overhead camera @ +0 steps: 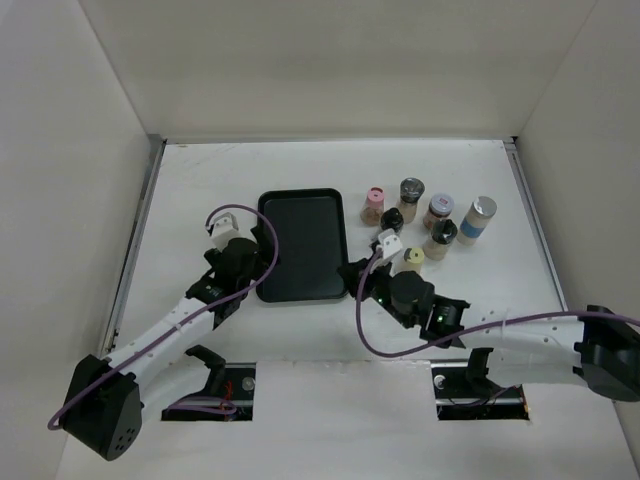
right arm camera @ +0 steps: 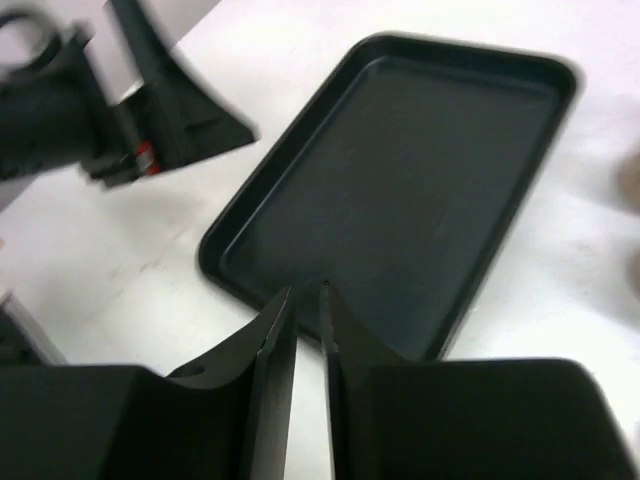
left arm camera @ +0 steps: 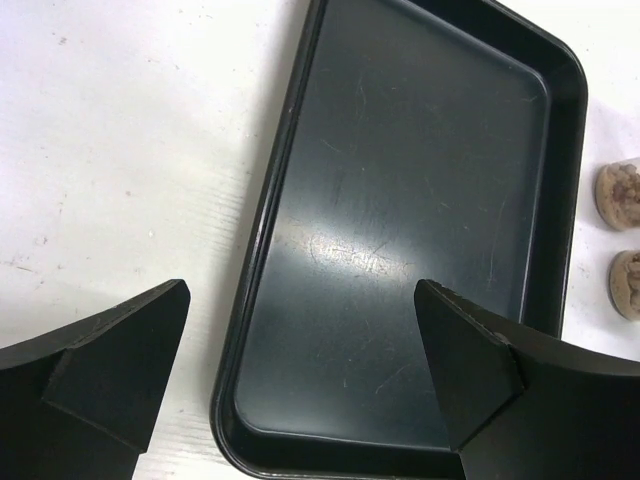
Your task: Organize the condiment bottles
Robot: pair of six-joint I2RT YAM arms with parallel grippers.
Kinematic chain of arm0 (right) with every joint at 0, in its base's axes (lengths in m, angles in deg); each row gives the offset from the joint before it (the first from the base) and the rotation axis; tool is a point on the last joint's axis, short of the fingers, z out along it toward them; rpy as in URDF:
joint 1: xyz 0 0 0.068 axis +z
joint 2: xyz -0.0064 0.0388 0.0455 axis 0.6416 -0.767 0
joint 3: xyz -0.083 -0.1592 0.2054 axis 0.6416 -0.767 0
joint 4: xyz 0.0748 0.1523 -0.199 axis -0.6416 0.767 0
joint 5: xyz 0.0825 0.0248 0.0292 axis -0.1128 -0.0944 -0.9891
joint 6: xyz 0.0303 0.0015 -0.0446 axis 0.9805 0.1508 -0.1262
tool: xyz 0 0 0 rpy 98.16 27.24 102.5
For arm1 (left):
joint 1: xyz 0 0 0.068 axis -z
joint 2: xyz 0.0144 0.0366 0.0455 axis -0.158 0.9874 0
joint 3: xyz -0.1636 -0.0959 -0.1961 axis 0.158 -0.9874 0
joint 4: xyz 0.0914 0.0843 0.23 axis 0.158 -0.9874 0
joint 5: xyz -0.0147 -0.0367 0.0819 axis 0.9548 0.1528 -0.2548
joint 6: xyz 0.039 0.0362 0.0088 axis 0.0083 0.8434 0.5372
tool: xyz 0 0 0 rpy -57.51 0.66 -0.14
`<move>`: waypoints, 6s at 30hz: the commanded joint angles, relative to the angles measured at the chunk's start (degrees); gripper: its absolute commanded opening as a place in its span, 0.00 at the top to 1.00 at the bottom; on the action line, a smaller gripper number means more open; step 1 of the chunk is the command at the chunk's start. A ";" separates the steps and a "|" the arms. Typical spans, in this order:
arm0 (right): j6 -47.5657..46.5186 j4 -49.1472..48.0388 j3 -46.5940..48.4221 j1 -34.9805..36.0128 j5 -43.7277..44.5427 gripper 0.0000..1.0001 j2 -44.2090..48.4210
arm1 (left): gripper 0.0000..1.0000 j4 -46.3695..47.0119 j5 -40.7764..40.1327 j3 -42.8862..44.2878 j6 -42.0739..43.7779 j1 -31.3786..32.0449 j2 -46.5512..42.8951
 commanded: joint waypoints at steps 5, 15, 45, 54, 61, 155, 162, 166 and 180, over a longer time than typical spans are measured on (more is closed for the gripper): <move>2.46 -5.81 -5.03 -5.90 0.00 0.56 9.37 | 0.00 5.03 0.64 -2.44 0.53 -0.10 -2.09; 2.72 9.80 -2.32 -11.25 13.60 0.91 22.38 | 0.00 9.17 0.03 -8.94 1.32 -1.77 -12.27; 12.83 31.64 7.36 -29.10 7.20 0.31 -1.33 | 0.00 19.72 -4.11 -19.14 -10.10 -5.20 -8.77; 12.22 34.35 11.83 -24.63 10.54 0.64 1.47 | 0.00 20.59 -3.67 -19.58 -10.37 -5.64 -8.60; 7.39 27.70 24.74 -17.77 4.32 0.63 -8.77 | 0.00 21.74 -3.23 -19.67 -11.07 -6.52 -7.36; -4.66 22.23 57.62 -25.68 -4.49 0.56 -42.99 | 0.00 26.13 -2.26 -19.40 -9.75 -4.67 -2.45; -4.05 22.93 67.73 -22.08 -5.19 0.56 -53.70 | 0.00 26.13 -2.26 -19.49 -9.66 -4.67 -2.89; -3.52 24.78 71.25 -21.81 -4.66 0.56 -58.20 | 0.00 25.96 -2.44 -19.49 -9.66 -4.41 -3.06; -0.89 23.90 68.45 -20.40 -3.96 0.20 -54.44 | 0.00 26.22 -2.26 -19.49 -9.66 -4.50 -2.70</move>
